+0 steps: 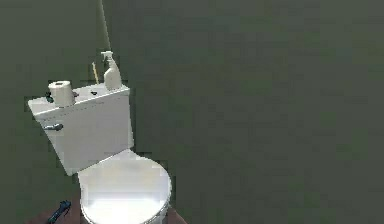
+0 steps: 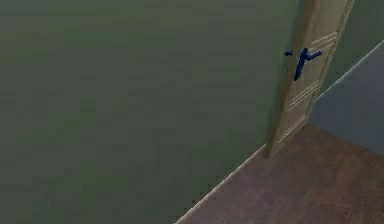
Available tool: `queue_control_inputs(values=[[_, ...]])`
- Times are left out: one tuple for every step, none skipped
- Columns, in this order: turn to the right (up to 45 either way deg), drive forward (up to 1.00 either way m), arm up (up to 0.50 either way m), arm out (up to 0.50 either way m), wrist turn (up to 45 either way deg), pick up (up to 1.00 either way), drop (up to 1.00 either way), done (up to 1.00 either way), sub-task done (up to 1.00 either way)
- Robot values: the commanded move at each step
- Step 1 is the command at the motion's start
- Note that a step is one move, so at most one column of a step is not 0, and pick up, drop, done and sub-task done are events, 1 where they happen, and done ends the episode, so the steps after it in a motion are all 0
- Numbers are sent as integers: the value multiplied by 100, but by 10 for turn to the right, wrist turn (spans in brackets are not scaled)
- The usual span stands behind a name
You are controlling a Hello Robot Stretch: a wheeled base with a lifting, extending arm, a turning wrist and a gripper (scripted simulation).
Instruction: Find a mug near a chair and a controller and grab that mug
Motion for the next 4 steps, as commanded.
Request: queue_control_inputs(values=[[-450, 0, 0, 0, 0, 0, 0, 0, 0], [-450, 0, 0, 0, 0, 0, 0, 0, 0], [-90, 0, 0, 0, 0, 0, 0, 0, 0], [0, 100, 0, 0, 0, 0, 0, 0, 0]])
